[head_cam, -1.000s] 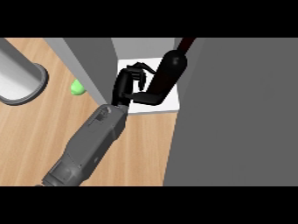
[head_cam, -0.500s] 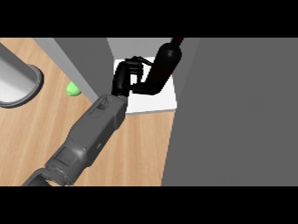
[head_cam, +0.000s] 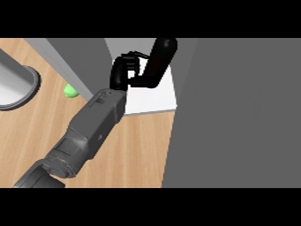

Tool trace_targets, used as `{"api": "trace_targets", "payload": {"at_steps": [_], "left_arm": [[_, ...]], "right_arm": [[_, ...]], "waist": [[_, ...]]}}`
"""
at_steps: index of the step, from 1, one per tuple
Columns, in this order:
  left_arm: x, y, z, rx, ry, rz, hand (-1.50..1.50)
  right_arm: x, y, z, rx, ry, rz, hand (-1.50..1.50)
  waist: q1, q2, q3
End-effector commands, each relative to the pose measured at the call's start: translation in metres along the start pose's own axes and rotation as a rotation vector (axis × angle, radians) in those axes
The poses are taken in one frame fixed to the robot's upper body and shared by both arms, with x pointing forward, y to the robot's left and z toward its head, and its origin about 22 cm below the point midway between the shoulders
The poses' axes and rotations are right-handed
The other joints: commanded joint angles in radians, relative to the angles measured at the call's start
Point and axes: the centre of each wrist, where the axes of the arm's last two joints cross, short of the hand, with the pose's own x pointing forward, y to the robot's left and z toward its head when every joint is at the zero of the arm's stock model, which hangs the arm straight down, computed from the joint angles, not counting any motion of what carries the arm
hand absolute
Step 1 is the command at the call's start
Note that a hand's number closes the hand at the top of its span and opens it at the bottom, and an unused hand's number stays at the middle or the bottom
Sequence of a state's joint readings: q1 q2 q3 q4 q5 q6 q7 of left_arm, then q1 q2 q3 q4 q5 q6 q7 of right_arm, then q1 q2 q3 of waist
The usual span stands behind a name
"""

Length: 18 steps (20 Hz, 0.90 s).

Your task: Pick up the wine, place it into the cabinet and close the cabinet

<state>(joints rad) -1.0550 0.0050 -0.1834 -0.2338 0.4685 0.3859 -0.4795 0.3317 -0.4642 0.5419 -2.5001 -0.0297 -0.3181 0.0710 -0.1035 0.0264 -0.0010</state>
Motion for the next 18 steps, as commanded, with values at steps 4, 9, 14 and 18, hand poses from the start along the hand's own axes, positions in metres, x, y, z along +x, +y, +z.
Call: {"api": "trace_targets", "payload": {"at_steps": [4, 9, 14, 18], "left_arm": [[-0.006, 0.022, -0.005, 0.059, -0.042, -0.079, 1.50], [0.009, 0.014, -0.013, 0.093, -0.077, -0.146, -1.50], [0.009, 0.043, -0.020, 0.118, -0.083, -0.203, -1.50], [0.012, 0.037, -0.021, 0.150, -0.086, -0.226, -1.50]], "right_arm": [[0.030, -0.003, 0.009, 0.016, -0.031, -0.096, -1.50], [0.021, 0.001, 0.010, 0.046, -0.027, -0.121, -1.50], [0.024, 0.004, 0.016, 0.050, -0.018, -0.105, -1.50], [0.031, 0.000, 0.015, 0.070, -0.039, -0.101, -1.50]], "waist": [[-0.007, 0.008, 0.000], [-0.020, 0.013, 0.000], [-0.020, 0.008, -0.001], [-0.027, 0.015, -0.002]]}}
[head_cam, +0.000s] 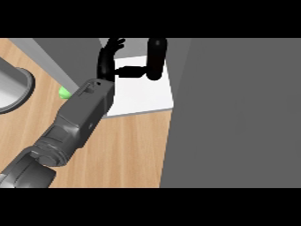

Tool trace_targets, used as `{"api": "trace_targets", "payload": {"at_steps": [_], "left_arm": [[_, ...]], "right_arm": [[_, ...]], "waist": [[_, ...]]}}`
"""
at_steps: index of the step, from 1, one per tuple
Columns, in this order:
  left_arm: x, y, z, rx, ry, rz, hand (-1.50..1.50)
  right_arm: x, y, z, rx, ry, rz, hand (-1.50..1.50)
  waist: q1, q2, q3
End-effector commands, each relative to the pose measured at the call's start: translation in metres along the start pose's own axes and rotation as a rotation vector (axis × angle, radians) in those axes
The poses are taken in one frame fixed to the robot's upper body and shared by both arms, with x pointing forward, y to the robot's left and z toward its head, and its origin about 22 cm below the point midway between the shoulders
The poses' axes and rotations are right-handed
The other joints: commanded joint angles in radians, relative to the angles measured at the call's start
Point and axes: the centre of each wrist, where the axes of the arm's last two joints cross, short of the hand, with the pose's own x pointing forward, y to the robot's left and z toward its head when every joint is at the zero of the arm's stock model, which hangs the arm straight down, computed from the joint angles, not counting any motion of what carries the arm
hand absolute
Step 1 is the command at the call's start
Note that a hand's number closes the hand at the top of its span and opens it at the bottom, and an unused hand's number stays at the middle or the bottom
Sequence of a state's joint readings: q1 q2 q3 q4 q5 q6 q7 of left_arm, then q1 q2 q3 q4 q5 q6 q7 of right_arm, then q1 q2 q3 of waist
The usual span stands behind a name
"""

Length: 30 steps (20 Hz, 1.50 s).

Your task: Pick up the wine, place it into the cabinet and close the cabinet

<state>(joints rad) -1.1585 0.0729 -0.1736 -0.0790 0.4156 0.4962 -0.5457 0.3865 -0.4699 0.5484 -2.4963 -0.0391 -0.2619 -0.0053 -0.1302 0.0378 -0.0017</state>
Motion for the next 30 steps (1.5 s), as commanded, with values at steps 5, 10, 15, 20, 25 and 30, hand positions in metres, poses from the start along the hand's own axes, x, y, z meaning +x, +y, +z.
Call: {"api": "trace_targets", "payload": {"at_steps": [5, 10, 15, 20, 25, 30], "left_arm": [[0.010, -0.009, -0.001, -0.063, -0.066, 0.083, -1.50], [0.017, -0.006, -0.006, -0.086, -0.103, 0.249, 1.50], [0.036, -0.022, -0.007, -0.181, -0.153, 0.370, 1.50], [0.058, -0.034, -0.012, -0.246, -0.147, 0.397, -1.50], [0.047, -0.029, -0.009, -0.277, -0.132, 0.421, -1.50], [0.039, -0.039, 0.002, -0.299, -0.117, 0.454, -1.50]], "right_arm": [[0.032, -0.001, 0.007, 0.033, -0.042, -0.072, -1.50], [0.032, -0.001, 0.011, 0.004, -0.017, -0.069, -1.50], [0.043, -0.003, 0.009, 0.001, -0.031, -0.084, -1.50], [0.043, -0.006, 0.014, -0.029, -0.009, -0.072, -1.50], [0.047, -0.005, 0.016, -0.036, -0.009, -0.071, -1.50], [0.053, -0.008, 0.020, -0.053, 0.011, -0.037, -1.50]], "waist": [[-0.002, 0.002, -0.001], [0.023, -0.010, -0.001], [0.043, -0.013, -0.001], [0.056, -0.025, 0.001], [0.080, -0.031, 0.001], [0.089, -0.039, 0.001]]}}
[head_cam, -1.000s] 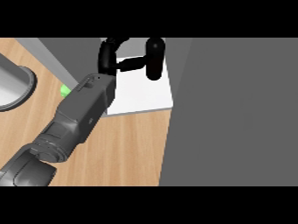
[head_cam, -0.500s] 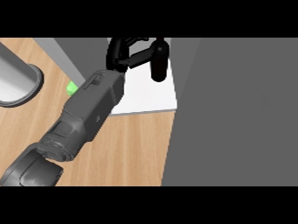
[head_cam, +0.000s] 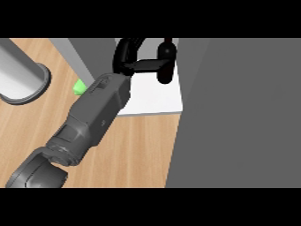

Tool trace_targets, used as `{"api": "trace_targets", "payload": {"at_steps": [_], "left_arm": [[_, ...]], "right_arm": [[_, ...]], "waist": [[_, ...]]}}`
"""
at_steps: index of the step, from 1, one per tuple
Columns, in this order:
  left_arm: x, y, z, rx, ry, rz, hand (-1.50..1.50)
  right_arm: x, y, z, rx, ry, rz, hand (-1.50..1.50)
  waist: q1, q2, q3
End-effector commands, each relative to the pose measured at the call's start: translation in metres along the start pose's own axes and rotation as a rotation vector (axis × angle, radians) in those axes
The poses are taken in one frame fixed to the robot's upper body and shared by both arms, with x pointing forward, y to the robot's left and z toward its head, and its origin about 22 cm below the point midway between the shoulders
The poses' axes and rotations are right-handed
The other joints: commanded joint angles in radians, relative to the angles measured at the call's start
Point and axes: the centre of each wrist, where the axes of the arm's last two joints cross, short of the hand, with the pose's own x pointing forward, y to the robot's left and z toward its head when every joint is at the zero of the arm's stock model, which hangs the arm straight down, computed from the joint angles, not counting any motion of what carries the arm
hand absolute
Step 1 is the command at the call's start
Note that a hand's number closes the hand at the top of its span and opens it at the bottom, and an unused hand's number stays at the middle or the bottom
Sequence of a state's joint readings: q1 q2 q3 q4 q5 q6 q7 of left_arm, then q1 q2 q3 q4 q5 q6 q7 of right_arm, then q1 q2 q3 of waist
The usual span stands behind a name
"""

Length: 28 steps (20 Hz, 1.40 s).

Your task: Pick up the wine, place it into the cabinet and close the cabinet

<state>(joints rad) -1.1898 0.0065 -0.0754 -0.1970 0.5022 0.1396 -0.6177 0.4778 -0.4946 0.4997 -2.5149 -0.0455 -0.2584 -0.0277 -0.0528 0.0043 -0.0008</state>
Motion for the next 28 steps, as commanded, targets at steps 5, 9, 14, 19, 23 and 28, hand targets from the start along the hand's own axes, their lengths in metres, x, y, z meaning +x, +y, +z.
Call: {"api": "trace_targets", "payload": {"at_steps": [5, 9, 14, 19, 23, 28], "left_arm": [[-0.010, -0.002, 0.015, -0.048, -0.004, 0.072, -1.50], [-0.024, 0.003, 0.035, -0.084, 0.005, 0.144, -1.50], [-0.021, -0.005, 0.048, -0.131, 0.025, 0.210, -1.50], [-0.029, -0.014, 0.086, -0.134, 0.053, 0.225, -1.50], [-0.041, 0.000, 0.123, -0.143, 0.076, 0.240, -1.50], [-0.036, -0.018, 0.160, -0.131, 0.054, 0.263, -1.50]], "right_arm": [[0.042, 0.000, 0.003, 0.008, -0.024, -0.088, -1.50], [0.039, 0.002, 0.008, -0.039, -0.016, -0.074, -1.50], [0.045, -0.002, 0.008, -0.055, -0.006, -0.077, -1.50], [0.047, -0.005, 0.009, -0.043, -0.018, -0.070, -1.50], [0.050, -0.003, 0.009, -0.046, -0.015, -0.058, -1.50], [0.057, -0.006, 0.011, -0.061, -0.023, -0.053, -1.50]], "waist": [[0.019, -0.011, -0.001], [0.030, -0.015, 0.000], [0.056, -0.018, 0.000], [0.062, -0.024, 0.001], [0.073, -0.020, 0.000], [0.058, -0.017, 0.001]]}}
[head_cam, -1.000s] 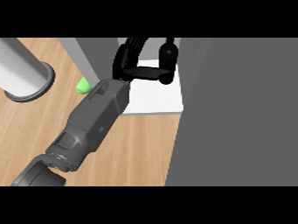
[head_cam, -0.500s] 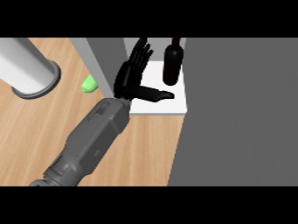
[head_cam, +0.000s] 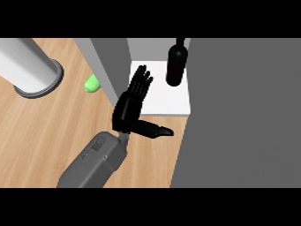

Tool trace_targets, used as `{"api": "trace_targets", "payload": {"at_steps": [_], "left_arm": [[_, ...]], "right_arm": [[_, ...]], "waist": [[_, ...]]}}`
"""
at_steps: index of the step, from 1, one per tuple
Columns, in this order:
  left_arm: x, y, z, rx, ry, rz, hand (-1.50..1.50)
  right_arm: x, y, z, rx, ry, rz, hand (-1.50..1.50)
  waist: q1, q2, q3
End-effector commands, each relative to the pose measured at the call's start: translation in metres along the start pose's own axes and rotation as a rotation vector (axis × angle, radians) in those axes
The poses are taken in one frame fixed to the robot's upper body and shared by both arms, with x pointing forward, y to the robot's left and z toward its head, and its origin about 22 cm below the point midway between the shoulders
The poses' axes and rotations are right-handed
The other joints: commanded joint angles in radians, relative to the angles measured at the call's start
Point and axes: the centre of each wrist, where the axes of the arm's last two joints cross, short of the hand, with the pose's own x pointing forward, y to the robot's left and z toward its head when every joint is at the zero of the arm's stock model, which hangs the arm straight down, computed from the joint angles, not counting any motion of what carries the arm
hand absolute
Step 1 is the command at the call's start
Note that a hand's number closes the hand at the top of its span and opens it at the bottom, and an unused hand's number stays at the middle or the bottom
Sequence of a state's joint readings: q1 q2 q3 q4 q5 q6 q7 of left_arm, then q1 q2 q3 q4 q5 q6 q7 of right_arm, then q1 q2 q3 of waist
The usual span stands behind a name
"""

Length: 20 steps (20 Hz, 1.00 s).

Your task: Pick up the wine, place it into the cabinet and close the cabinet

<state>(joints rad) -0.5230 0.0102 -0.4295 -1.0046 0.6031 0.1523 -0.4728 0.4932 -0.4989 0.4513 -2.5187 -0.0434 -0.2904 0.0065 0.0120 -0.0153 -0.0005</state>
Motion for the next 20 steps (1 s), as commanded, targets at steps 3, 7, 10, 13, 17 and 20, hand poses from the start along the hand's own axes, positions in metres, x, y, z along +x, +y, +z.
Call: {"api": "trace_targets", "payload": {"at_steps": [3, 7, 10, 13, 17, 20], "left_arm": [[0.022, 0.003, 0.044, 0.003, 0.019, 0.029, -1.50], [0.030, 0.002, 0.071, 0.039, 0.018, 0.068, -1.50], [0.032, 0.008, 0.077, 0.058, -0.001, 0.103, -1.50], [0.034, 0.045, 0.099, 0.054, -0.031, 0.090, -1.50], [0.048, 0.062, 0.111, 0.070, -0.050, 0.059, -1.50], [0.062, 0.082, 0.125, 0.085, -0.078, 0.022, -1.50]], "right_arm": [[0.053, -0.003, 0.007, 0.013, -0.053, -0.076, -1.50], [0.050, 0.001, 0.014, 0.033, -0.055, -0.040, -1.50], [0.066, -0.006, 0.014, 0.102, -0.028, -0.037, -1.50], [0.060, 0.000, 0.016, 0.162, -0.035, -0.044, -1.50], [0.045, 0.001, 0.010, 0.231, -0.029, -0.088, -1.50], [0.040, 0.002, 0.012, 0.366, 0.019, -0.095, -1.50]], "waist": [[0.010, 0.004, 0.000], [-0.012, 0.004, 0.000], [-0.016, 0.008, 0.000], [-0.023, 0.008, -0.001], [-0.013, 0.012, 0.000], [-0.007, 0.009, 0.000]]}}
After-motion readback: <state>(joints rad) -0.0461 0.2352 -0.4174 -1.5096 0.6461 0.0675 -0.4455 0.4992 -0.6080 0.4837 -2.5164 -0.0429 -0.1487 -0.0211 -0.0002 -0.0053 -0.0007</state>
